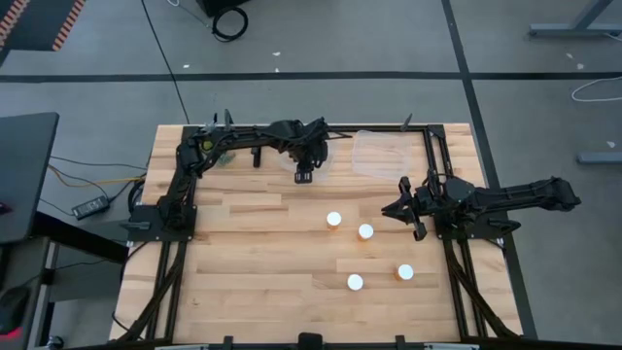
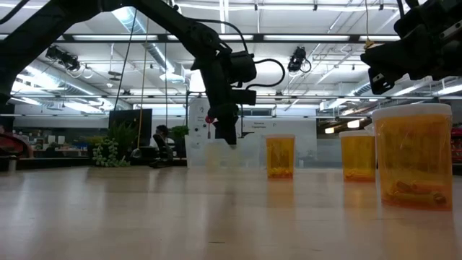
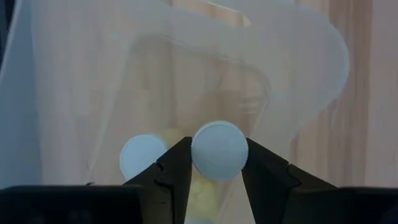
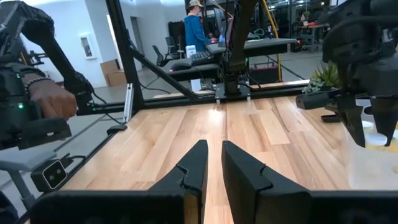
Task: Pick and place medicine bottles into bin by pill shape (circle, oval)
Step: Put the small yellow pill bottle into the left transparent bin, then put the big orange pill bottle into the right transparent bin
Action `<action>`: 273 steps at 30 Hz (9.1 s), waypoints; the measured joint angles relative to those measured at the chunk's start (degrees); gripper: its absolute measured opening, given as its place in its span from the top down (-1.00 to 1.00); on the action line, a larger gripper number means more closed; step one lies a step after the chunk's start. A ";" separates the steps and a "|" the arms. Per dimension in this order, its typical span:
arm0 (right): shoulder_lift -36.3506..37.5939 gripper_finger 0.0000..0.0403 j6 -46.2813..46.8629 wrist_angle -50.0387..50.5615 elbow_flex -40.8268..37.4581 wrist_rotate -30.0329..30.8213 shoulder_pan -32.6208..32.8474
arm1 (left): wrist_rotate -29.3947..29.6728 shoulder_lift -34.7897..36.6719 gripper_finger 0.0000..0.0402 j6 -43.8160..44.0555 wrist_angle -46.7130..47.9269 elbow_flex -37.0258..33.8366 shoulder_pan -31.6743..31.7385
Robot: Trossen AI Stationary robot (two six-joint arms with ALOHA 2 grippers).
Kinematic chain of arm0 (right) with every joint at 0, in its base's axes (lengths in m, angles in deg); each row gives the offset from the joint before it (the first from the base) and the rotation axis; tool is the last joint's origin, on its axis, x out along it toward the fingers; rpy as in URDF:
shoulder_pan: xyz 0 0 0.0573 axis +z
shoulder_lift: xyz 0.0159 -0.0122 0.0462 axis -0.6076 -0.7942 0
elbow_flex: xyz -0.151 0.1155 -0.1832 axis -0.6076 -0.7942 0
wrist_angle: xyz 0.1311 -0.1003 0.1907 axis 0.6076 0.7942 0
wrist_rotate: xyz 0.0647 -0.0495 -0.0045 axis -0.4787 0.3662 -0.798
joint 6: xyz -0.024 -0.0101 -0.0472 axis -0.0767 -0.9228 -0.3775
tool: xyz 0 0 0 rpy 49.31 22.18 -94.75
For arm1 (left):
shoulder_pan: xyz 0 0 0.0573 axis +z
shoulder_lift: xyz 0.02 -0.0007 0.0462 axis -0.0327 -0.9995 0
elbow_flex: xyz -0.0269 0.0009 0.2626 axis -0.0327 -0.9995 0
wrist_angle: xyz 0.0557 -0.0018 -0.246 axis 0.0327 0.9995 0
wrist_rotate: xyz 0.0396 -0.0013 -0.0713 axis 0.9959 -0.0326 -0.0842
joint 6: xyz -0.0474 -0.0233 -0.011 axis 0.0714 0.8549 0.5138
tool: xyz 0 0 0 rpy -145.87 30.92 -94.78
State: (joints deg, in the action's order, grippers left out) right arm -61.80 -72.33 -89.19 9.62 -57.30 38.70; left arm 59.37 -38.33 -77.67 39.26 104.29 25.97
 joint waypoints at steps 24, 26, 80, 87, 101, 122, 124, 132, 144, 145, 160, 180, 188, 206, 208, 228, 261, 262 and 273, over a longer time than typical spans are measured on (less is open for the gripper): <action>0.00 0.73 0.00 0.00 0.00 0.00 0.00 | 0.06 3.49 0.01 0.05 2.48 0.09 -0.58; 0.00 0.73 0.00 0.02 -0.01 0.00 -0.01 | 0.19 4.77 0.00 0.95 3.38 0.09 -1.01; -0.26 0.73 0.08 -0.37 0.00 0.00 -0.02 | -1.09 58.64 0.41 23.91 -42.24 -62.52 -29.18; -0.24 0.73 4.74 -0.59 -0.02 0.00 -0.02 | 0.68 63.56 0.41 28.75 -45.95 -69.03 -29.84; -0.66 0.73 8.90 0.12 0.07 0.01 -0.02 | 2.47 77.30 0.42 29.75 -50.52 -78.87 -29.79; -19.81 0.73 0.93 26.19 25.81 4.12 1.54 | 6.61 99.90 0.42 31.94 -51.79 -90.47 -29.79; -23.22 0.69 1.16 29.25 28.23 5.50 2.19 | 6.90 100.68 0.42 31.76 -51.58 -90.47 -29.81; -36.93 0.30 1.24 39.35 38.90 10.36 6.90 | 6.91 103.64 0.42 29.78 -50.74 -90.47 -29.79; -50.46 -0.05 3.15 51.41 52.04 15.61 14.68 | 7.19 108.79 0.46 29.47 -46.95 -90.42 -29.79; -51.75 -0.05 3.33 52.96 53.21 16.30 15.19 | 7.34 109.08 0.47 29.47 -46.76 -90.48 -29.79; -70.58 -0.36 3.98 70.09 67.26 18.31 13.89 | 7.86 118.23 0.51 30.43 -47.88 -96.89 -29.79; -80.20 -0.53 1.69 72.46 67.50 14.60 12.39 | 7.53 122.45 0.53 26.75 -46.50 -96.96 -29.86; -80.78 -0.50 1.30 69.96 64.89 14.58 12.35 | 7.36 122.38 0.56 28.25 -45.36 -96.96 -29.79; -80.77 -0.07 1.23 67.78 62.36 14.58 12.35 | 7.69 122.16 0.59 31.19 -46.55 -97.02 -29.79; -80.43 -0.09 0.46 67.93 62.34 14.56 12.33 | 7.69 122.18 0.57 31.24 -47.41 -97.02 -29.79; -76.65 -0.10 -10.05 73.24 64.90 9.88 -3.52 | 7.49 122.11 0.55 31.22 -47.52 -97.02 -29.79; -76.82 -0.10 -31.98 77.02 77.31 10.16 -37.67 | 7.49 122.11 0.55 31.20 -47.52 -97.02 -29.79; -76.94 -0.10 -32.16 76.86 77.30 9.95 -38.34 | 7.49 122.11 0.55 31.20 -47.52 -97.02 -29.79; -76.98 -0.10 -32.30 75.15 69.20 9.39 -44.88 | 7.47 122.11 0.60 31.20 -47.54 -97.03 -29.79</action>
State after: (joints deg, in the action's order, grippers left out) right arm -138.78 -104.63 -14.03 78.82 -47.91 -6.18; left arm 66.84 83.78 -46.47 -8.28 7.25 -3.82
